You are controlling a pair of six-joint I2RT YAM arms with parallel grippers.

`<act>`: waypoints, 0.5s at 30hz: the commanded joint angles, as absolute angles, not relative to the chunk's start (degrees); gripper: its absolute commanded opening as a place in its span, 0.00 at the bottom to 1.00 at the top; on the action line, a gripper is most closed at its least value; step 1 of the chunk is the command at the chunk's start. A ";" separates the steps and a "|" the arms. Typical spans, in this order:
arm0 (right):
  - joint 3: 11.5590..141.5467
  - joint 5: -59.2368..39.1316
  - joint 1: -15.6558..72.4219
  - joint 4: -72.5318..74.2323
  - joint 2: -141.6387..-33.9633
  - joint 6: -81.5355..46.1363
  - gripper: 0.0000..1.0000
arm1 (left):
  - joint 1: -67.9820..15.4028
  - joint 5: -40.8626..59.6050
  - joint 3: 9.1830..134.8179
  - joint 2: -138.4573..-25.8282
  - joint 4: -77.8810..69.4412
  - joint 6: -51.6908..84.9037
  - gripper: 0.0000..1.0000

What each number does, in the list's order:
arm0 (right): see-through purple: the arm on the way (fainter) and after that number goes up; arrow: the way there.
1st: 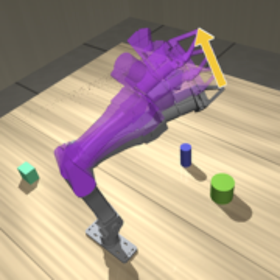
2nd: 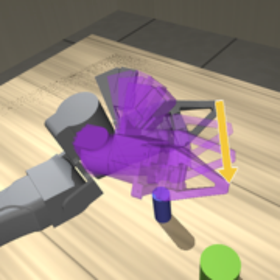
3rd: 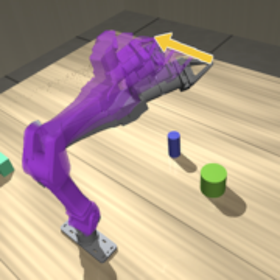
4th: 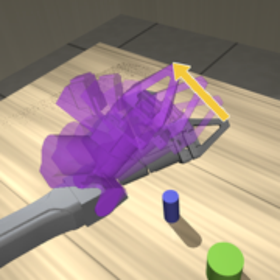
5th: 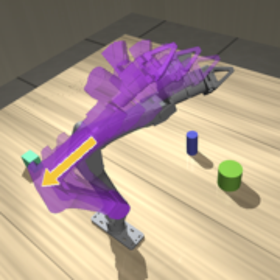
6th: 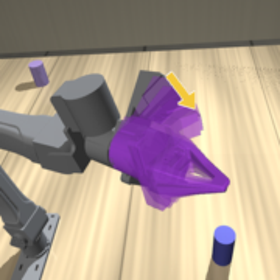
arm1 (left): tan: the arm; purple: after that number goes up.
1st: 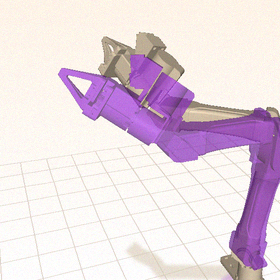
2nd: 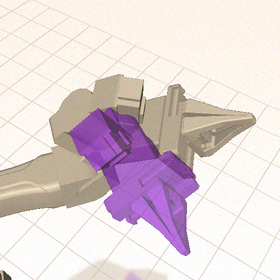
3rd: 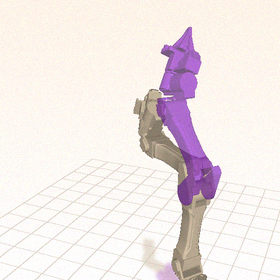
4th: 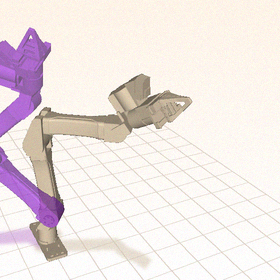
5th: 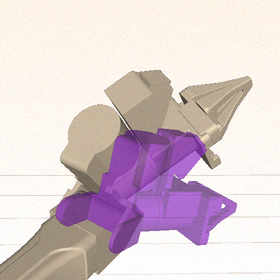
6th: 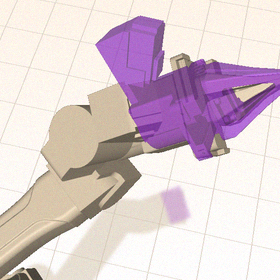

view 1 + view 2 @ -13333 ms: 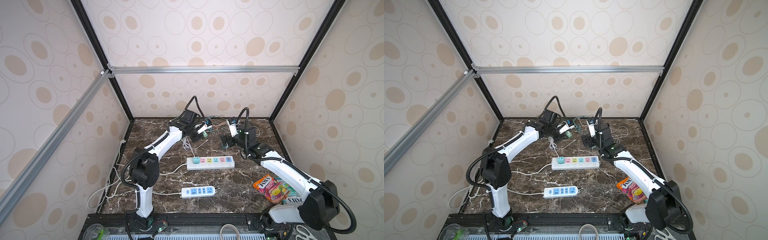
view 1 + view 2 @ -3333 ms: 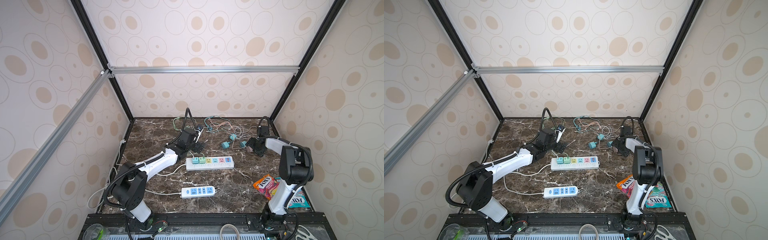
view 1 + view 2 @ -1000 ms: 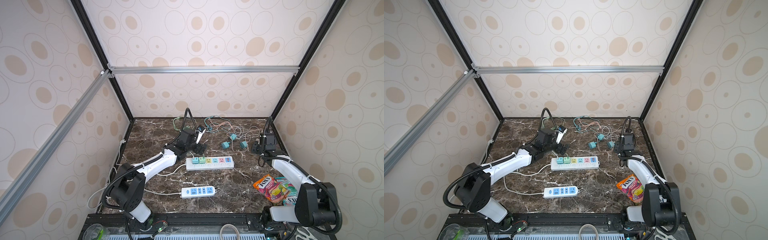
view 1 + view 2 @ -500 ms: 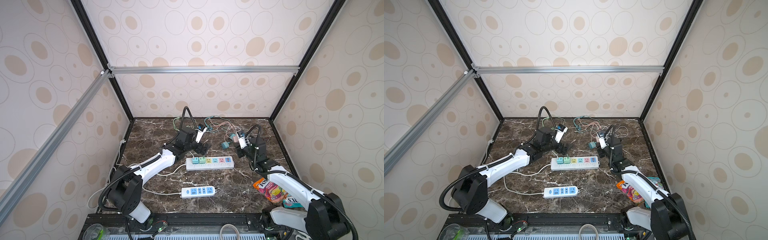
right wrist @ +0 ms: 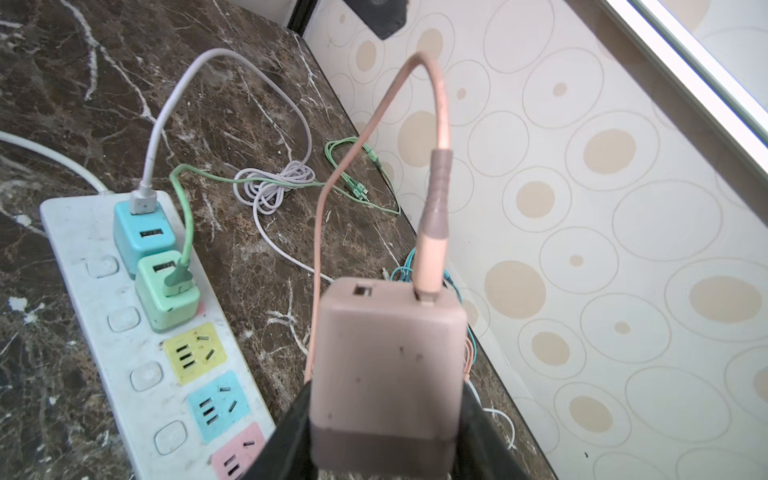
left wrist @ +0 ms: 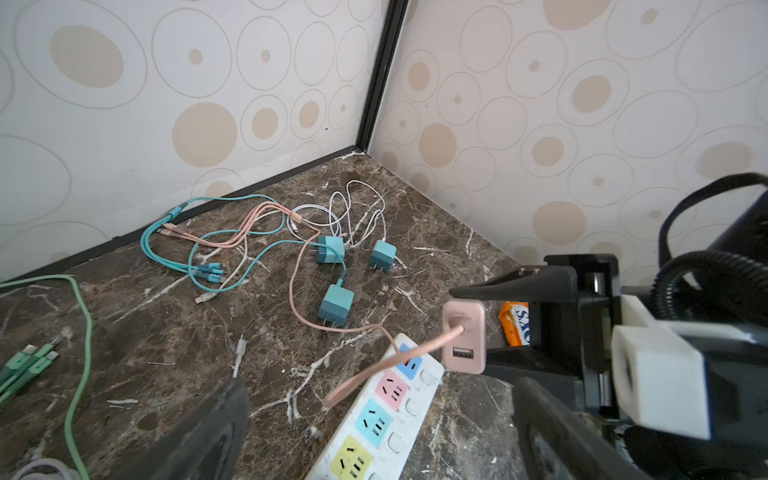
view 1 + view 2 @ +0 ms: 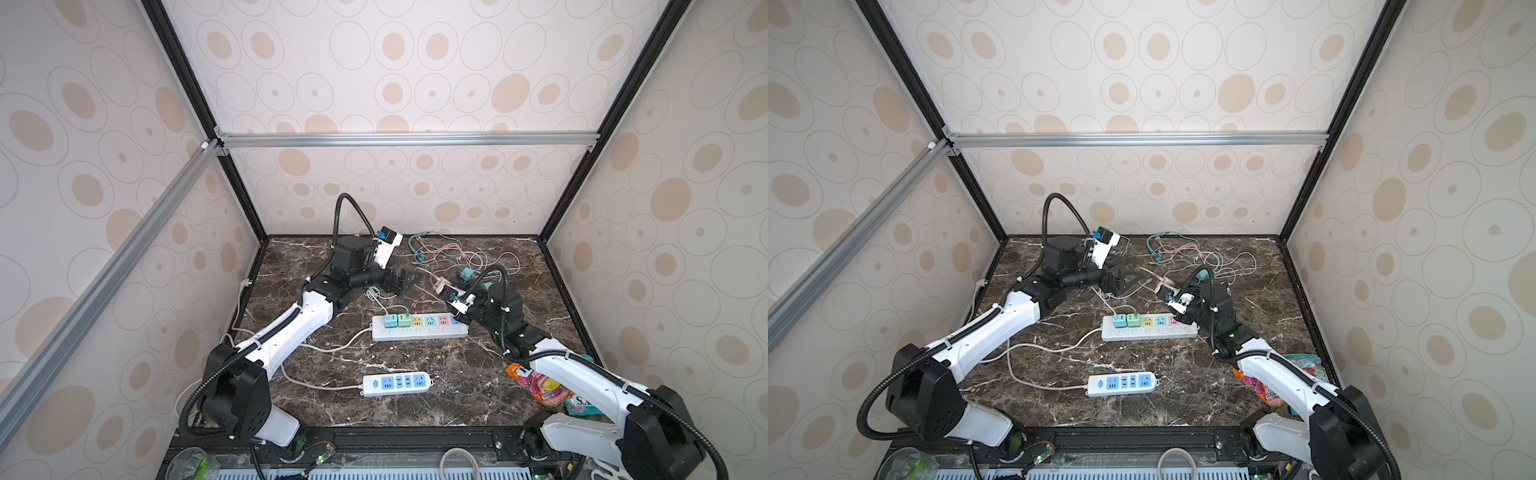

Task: Insert the plug
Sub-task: 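Carry the pink charger toward the left gripper while left gripper reaches over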

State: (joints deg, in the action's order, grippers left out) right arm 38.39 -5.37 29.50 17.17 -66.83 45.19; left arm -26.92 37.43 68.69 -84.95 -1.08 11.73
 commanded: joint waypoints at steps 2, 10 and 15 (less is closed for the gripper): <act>38.50 -4.21 32.24 19.67 -65.79 55.53 0.25 | -25.51 47.63 71.42 -83.41 2.07 13.24 0.98; 39.51 -3.69 35.48 22.27 -66.33 60.15 0.25 | -25.73 50.19 72.57 -84.78 7.14 10.33 0.92; 41.42 -1.74 37.93 22.36 -68.08 62.92 0.25 | -26.58 50.16 74.07 -85.95 10.39 8.73 0.83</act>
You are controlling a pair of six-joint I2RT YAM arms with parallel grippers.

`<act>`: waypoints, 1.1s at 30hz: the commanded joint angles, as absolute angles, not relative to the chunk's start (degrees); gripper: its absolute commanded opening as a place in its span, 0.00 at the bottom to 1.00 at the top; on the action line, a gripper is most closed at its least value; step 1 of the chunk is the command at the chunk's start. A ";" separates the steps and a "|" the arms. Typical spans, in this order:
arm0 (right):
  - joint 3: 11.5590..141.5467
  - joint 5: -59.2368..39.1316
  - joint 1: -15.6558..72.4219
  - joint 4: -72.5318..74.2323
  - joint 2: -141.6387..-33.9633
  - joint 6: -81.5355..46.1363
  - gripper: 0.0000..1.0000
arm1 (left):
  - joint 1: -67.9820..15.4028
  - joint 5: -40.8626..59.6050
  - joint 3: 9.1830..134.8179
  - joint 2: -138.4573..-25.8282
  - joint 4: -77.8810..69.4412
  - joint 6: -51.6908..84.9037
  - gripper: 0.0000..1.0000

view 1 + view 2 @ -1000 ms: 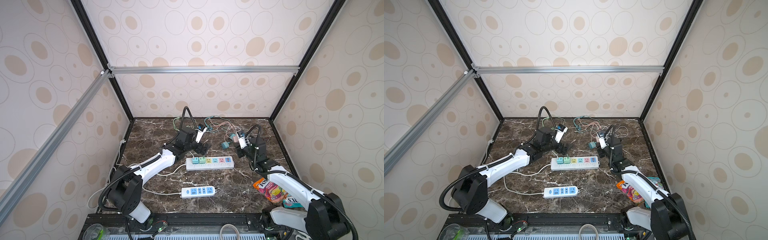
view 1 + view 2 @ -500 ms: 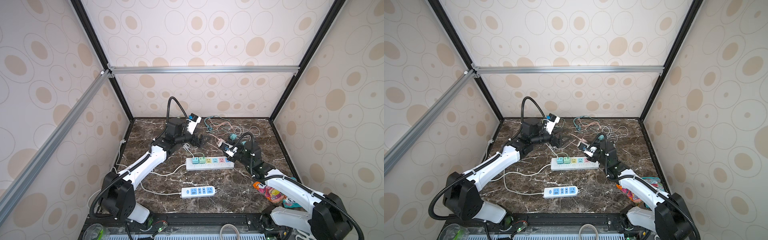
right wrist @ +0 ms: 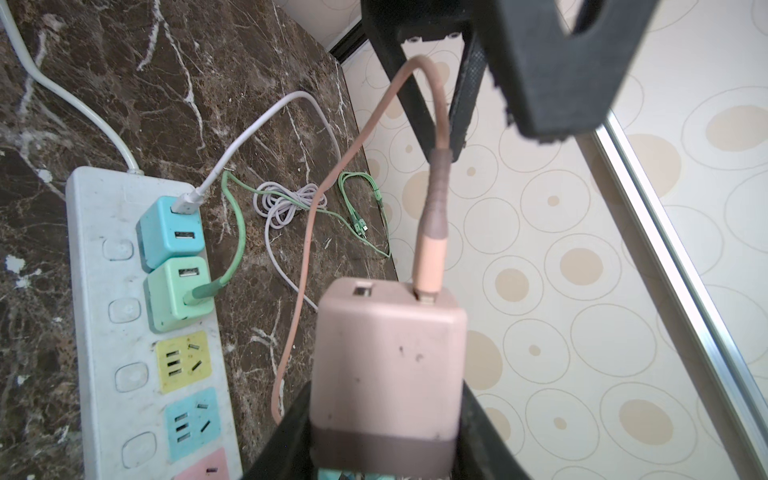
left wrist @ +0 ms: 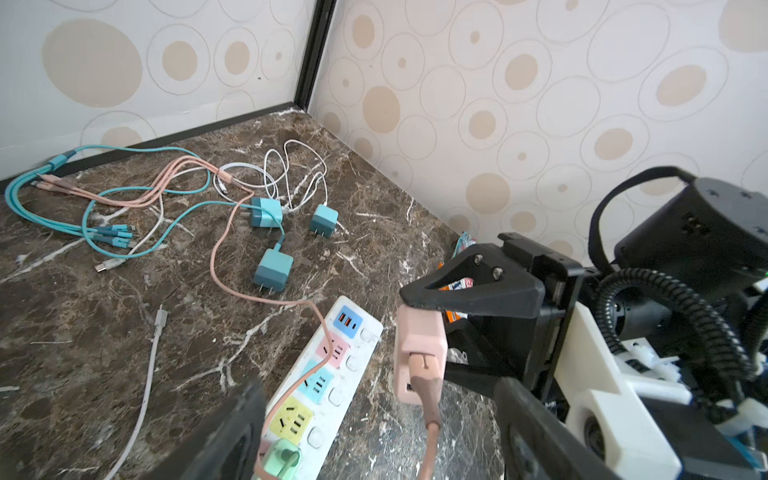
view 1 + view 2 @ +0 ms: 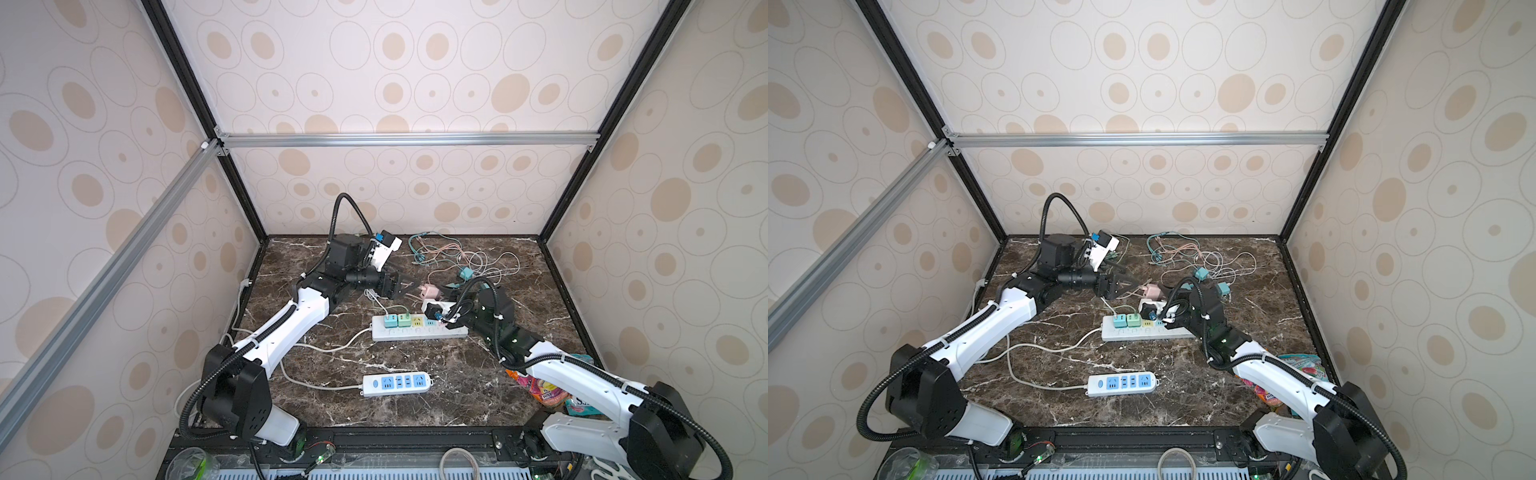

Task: Insert the plug
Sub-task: 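Carry the pink charger toward the left gripper while left gripper reaches over, then close the left gripper on the pink charger while right gripper opens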

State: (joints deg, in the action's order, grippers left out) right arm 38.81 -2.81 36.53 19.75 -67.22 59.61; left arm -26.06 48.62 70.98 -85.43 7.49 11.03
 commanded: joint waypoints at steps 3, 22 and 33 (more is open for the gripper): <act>43.09 0.08 38.92 21.98 -69.38 62.68 0.25 | -27.11 50.40 74.14 -85.87 11.11 8.11 0.80; 45.78 1.57 42.71 24.77 -72.51 61.57 0.25 | -28.30 50.50 74.27 -87.27 13.07 6.32 0.42; 46.84 0.66 43.02 23.42 -72.60 57.82 0.27 | -28.28 48.83 73.79 -86.72 12.16 6.51 0.00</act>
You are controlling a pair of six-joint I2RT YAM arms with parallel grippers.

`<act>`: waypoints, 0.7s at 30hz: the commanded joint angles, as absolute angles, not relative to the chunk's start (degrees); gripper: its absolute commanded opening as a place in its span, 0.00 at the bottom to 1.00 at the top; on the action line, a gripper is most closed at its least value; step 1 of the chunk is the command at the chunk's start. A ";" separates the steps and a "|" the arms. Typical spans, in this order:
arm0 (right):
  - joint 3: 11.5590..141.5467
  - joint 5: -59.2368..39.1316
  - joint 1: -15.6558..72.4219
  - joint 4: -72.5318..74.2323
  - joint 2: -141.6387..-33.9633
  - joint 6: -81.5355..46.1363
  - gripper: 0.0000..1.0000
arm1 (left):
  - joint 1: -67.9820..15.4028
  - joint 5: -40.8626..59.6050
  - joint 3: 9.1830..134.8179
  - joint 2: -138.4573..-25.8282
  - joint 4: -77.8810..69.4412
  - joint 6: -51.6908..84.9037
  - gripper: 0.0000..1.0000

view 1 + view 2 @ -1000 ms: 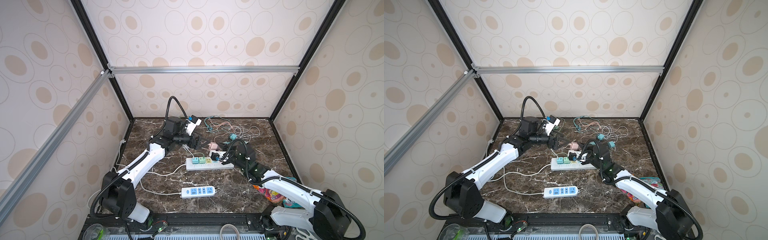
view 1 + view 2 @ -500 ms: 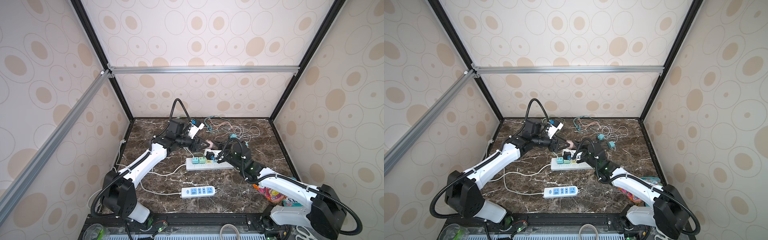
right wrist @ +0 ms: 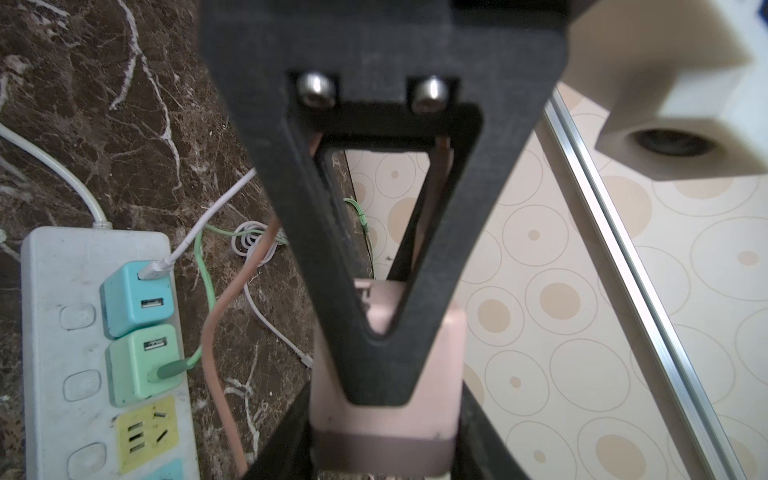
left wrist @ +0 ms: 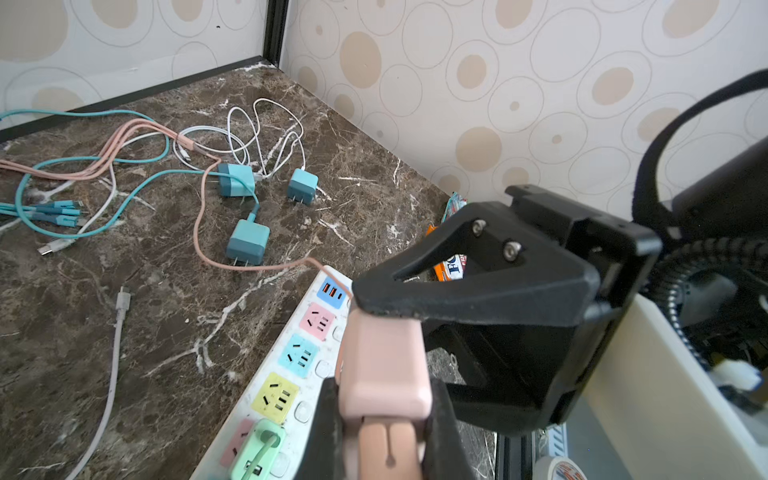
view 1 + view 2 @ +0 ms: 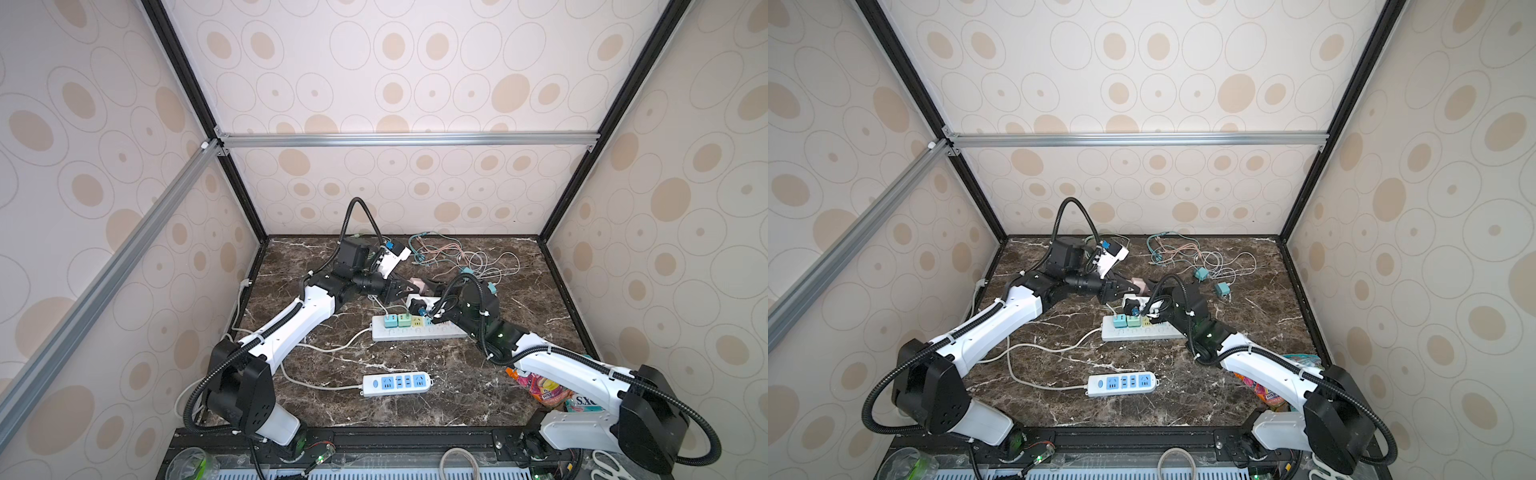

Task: Insert the plug
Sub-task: 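Close the left gripper on the pink charger while right gripper opens, then withdraw the right gripper toward the cable pile while left holds the pink charger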

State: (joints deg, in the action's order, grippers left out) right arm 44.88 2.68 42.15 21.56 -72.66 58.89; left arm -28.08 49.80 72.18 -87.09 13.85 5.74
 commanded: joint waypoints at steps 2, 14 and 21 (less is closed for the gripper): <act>47.42 1.85 43.00 22.57 -72.35 52.48 0.40 | -28.21 46.74 73.51 -85.87 11.01 7.07 0.00; 58.74 5.64 20.43 -4.09 -75.67 -17.47 0.99 | -27.95 42.56 71.47 -81.53 5.91 8.91 0.00; 66.39 -7.53 11.87 -12.62 -88.67 -36.04 0.99 | -27.86 45.17 71.19 -80.42 3.69 9.40 0.00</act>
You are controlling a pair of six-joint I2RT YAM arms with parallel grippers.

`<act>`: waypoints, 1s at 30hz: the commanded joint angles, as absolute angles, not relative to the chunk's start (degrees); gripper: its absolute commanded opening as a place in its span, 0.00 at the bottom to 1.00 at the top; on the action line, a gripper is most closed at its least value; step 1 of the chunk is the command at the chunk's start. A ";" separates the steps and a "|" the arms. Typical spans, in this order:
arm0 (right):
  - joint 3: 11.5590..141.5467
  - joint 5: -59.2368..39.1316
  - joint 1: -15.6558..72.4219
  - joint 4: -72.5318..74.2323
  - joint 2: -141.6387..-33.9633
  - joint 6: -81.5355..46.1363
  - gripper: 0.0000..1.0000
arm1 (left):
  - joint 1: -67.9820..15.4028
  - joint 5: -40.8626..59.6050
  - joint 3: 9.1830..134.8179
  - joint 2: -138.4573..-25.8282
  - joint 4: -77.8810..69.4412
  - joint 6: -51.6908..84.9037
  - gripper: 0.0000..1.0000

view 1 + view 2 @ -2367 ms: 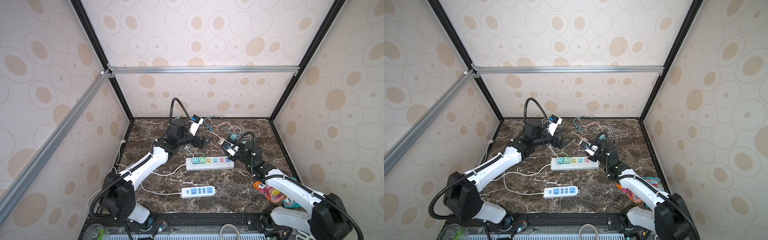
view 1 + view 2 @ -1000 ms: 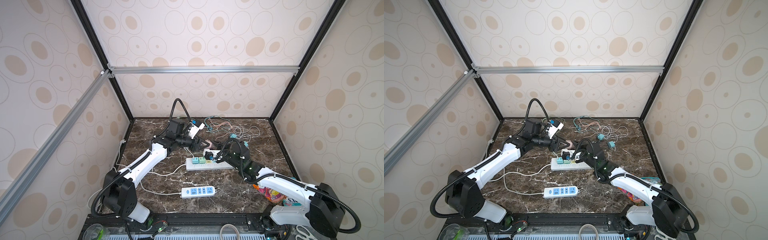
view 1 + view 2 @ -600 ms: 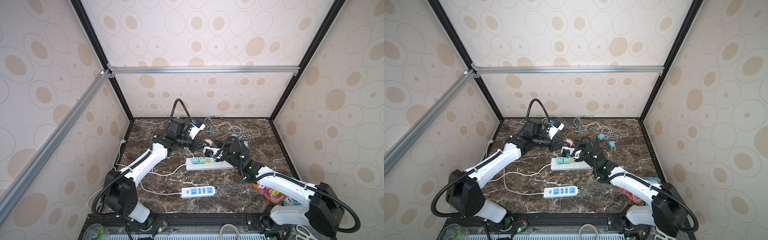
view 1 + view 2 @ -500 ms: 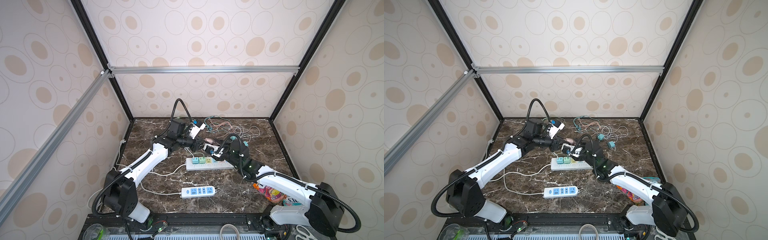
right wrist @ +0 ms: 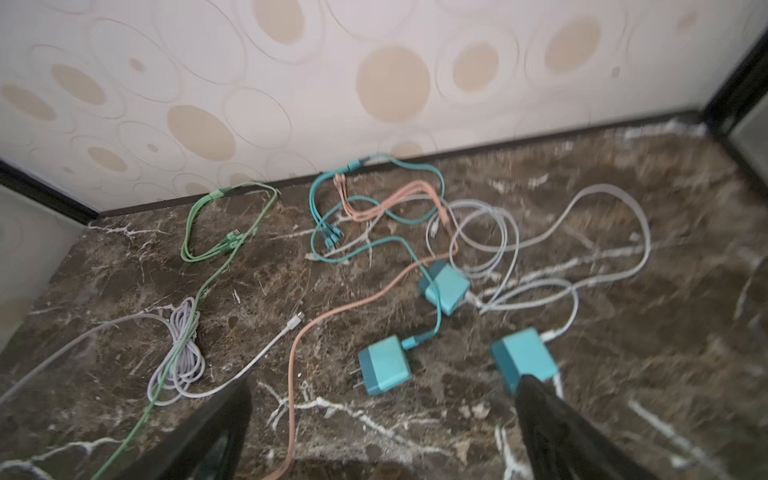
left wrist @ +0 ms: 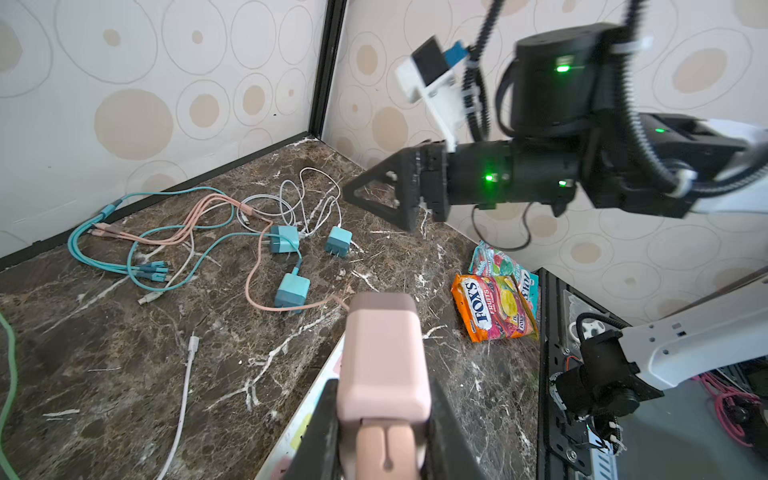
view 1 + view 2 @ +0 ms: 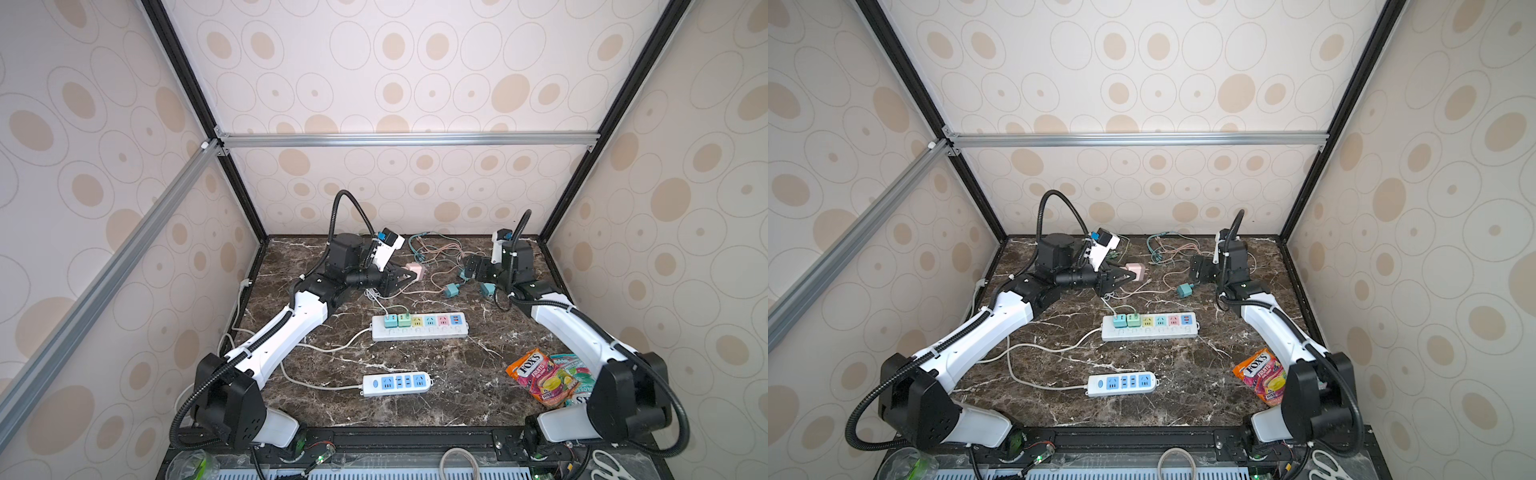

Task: Insert the plug
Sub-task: 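Withdraw the right gripper toward the cable pile while left holds the pink charger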

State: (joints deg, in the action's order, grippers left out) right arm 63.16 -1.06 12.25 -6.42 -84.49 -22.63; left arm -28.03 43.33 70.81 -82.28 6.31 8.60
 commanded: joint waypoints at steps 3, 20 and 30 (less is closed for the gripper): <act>73.22 -8.81 11.54 -16.66 -96.57 -41.03 1.00 | -27.79 45.47 71.19 -80.51 3.43 9.54 0.00; 91.42 -17.48 12.98 -11.79 -123.03 -67.15 0.83 | -27.75 45.07 69.70 -79.56 4.13 8.71 0.00; 102.97 -7.90 13.62 -14.87 -130.85 -62.66 0.30 | -27.73 44.58 67.79 -76.57 5.77 7.97 0.00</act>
